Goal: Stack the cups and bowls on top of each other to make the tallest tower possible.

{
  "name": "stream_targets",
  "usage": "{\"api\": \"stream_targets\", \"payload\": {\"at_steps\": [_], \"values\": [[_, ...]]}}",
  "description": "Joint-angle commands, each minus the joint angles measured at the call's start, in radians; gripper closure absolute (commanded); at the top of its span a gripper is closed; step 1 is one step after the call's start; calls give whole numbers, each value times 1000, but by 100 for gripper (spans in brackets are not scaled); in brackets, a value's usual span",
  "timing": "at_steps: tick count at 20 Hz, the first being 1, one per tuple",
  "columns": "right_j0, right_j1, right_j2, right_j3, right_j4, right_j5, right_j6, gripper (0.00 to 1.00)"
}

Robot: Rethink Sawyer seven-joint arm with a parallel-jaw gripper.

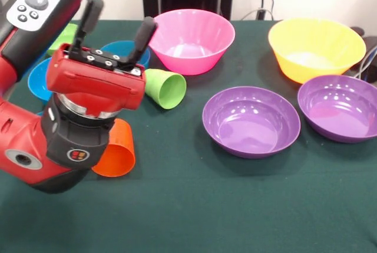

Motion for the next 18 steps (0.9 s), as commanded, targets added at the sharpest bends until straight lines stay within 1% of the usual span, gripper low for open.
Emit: {"api": "stream_targets", "payload": {"at_steps": [1, 5, 8, 11, 15, 18], "values": [[38, -39, -214, 25, -14, -87, -250, 0], [37, -62, -272, 67, 7, -120, -308, 0], [42, -94, -329, 100, 8, -147, -355, 0], [56, -129, -385, 125, -4, -178, -369, 0], [95, -193, -472, 158, -36, -150, -370, 0], [129, -231, -535, 162, -55, -123, -366, 0]]}}
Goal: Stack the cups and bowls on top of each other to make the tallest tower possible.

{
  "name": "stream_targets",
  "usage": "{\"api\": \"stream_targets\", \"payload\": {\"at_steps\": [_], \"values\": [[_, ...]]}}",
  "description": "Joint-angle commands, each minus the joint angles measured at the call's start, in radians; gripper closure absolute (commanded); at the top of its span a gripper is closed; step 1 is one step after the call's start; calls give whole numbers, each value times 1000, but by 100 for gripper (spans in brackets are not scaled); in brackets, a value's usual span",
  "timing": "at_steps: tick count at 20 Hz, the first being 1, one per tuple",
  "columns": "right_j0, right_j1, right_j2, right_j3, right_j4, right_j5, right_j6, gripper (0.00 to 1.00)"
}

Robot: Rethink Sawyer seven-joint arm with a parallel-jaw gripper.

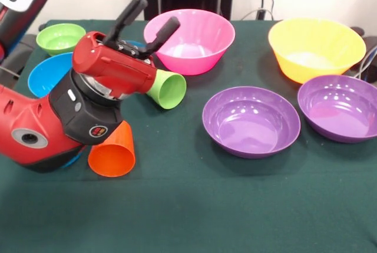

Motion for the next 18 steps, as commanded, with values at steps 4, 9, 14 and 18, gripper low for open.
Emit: {"api": "stream_targets", "payload": {"at_steps": [4, 9, 14, 18], "values": [[128, -150, -310, 101, -100, 46, -429, 0], [148, -192, -395, 143, -43, 94, -448, 0], [164, -196, -424, 113, 11, 173, -347, 0], [191, -198, -461, 77, 24, 246, -269, 0]]}}
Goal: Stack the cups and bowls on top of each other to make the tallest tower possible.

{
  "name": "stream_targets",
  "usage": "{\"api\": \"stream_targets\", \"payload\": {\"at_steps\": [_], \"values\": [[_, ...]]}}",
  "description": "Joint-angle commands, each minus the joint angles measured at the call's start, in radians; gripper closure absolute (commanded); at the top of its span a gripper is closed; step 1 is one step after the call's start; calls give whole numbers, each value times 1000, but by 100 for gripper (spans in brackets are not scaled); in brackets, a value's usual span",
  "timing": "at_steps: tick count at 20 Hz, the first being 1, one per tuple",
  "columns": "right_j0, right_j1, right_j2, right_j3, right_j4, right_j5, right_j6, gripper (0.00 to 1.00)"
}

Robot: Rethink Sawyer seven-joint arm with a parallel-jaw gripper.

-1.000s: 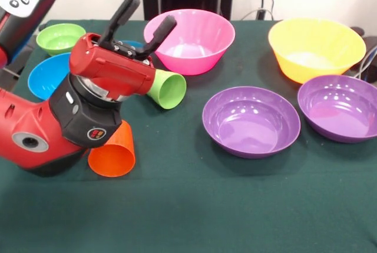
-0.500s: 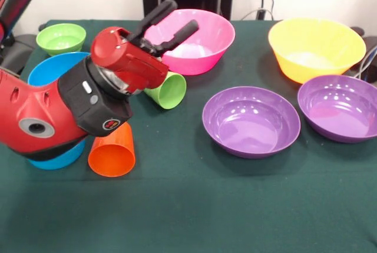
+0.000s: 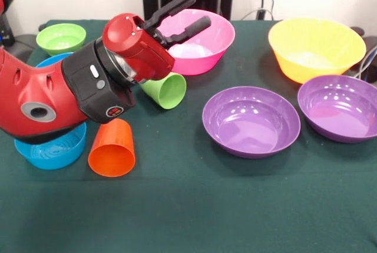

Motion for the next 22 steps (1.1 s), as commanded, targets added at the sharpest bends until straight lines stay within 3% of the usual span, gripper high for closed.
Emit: {"api": "stream_targets", "payload": {"at_steps": [1, 7, 10, 16, 22], "values": [[60, -26, -151, 12, -7, 225, -140, 0], [98, -39, -221, -7, -11, 337, -39, 0], [104, -51, -257, 11, 3, 371, -78, 0], [128, -77, -374, 75, 48, 531, -138, 0], [136, -93, -439, 120, 107, 564, -158, 0]]}}
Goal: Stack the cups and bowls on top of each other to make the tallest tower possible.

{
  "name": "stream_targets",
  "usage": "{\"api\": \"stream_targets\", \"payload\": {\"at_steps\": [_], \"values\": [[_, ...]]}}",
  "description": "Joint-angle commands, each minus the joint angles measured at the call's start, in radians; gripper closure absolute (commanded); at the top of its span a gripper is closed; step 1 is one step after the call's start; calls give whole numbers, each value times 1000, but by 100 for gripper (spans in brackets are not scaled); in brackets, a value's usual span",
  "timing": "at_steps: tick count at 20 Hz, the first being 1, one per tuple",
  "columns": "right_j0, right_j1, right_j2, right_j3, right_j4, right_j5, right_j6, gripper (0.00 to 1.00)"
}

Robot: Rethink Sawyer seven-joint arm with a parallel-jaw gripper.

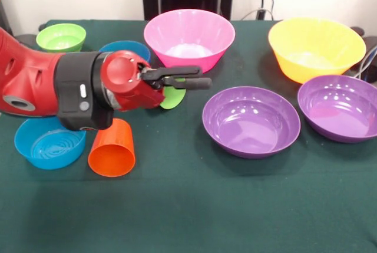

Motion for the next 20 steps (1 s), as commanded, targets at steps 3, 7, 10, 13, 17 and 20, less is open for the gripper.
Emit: {"api": "stream_targets", "payload": {"at_steps": [3, 7, 10, 13, 17, 20], "values": [[47, -48, -185, 133, 71, 274, -142, 0], [57, -56, -250, 169, 125, 364, -132, 0], [66, -52, -295, 187, 160, 433, -134, 0], [78, -47, -339, 211, 190, 481, -145, 0], [107, -29, -386, 214, 211, 546, -121, 0], [126, 2, -384, 168, 201, 537, -103, 0]]}}
